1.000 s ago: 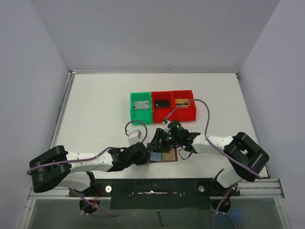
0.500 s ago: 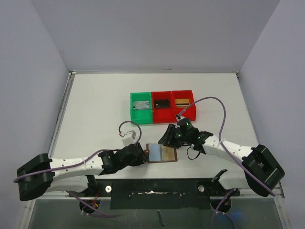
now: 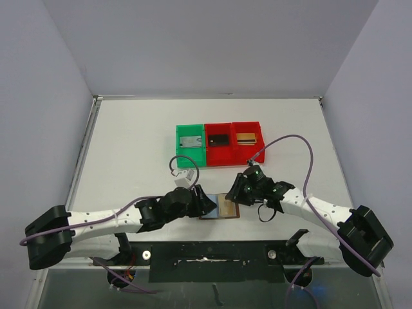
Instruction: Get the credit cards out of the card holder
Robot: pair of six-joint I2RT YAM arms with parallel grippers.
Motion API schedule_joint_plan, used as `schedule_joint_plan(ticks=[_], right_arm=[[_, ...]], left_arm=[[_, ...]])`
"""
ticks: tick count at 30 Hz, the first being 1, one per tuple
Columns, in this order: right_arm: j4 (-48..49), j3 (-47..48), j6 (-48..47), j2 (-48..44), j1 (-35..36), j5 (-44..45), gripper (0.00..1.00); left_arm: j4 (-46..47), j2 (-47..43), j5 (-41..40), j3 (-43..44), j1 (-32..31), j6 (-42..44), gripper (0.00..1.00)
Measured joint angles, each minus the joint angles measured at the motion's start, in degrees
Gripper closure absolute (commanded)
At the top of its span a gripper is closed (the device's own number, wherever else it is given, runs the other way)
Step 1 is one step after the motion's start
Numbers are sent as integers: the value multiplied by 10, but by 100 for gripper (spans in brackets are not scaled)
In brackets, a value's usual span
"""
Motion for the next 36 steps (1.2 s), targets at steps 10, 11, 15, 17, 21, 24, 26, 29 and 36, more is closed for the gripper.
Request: schedule_joint_plan(ticks=[10, 11, 15, 17, 21, 24, 26, 29, 36], right_arm=[[-17, -32, 11, -24, 0, 9, 72], [-16, -34, 11, -25, 0, 9, 72], [-12, -37, 13, -25, 0, 7, 72], [-9, -37, 13, -22, 0, 7, 73], [10, -42, 15, 0, 0, 2, 75], [20, -50, 22, 17, 0, -5, 76], [29, -50, 25, 18, 0, -7, 76], [34, -54, 27, 18, 0, -8, 77], [43, -58, 28, 18, 0, -12, 77]], left_arm=[[144, 123, 118, 2, 76, -3, 57], [154, 130, 124, 2, 80, -4, 57], [180, 160, 147, 2, 82, -7, 58], [181, 172, 152, 2, 82, -10, 59], [193, 185, 154, -12, 85, -21, 63], [216, 201, 158, -25, 86, -28, 68], [231, 218, 166, -32, 86, -34, 70], [249, 242, 176, -33, 86, -40, 70], [294, 272, 190, -33, 88, -51, 74]])
